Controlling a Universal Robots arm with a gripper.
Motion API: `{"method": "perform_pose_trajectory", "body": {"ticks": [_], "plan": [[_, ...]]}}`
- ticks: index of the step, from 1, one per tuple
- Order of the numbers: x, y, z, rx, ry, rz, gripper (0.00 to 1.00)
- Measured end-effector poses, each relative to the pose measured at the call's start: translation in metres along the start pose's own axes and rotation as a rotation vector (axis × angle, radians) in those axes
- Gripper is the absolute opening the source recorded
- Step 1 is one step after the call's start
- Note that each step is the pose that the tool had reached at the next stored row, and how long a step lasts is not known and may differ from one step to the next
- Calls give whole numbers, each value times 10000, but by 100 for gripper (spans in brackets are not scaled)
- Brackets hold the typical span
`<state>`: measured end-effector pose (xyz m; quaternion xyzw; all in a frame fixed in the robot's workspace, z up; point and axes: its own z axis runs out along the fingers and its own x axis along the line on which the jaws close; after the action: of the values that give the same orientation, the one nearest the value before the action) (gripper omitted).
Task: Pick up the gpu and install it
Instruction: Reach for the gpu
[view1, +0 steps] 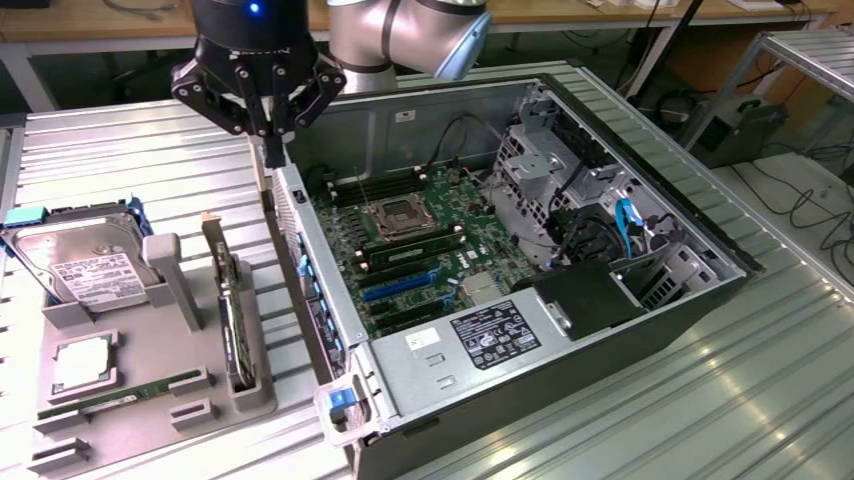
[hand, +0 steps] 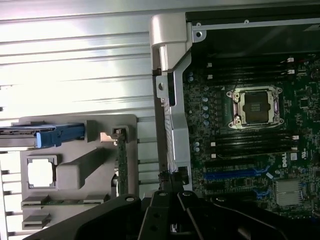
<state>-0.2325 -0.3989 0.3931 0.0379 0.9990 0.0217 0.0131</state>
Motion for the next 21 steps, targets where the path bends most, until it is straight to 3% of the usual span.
{"method": "perform_pose_trajectory", "body": {"ticks": [21], "plan": [[195, -14, -4, -1, -1, 1, 11]]}}
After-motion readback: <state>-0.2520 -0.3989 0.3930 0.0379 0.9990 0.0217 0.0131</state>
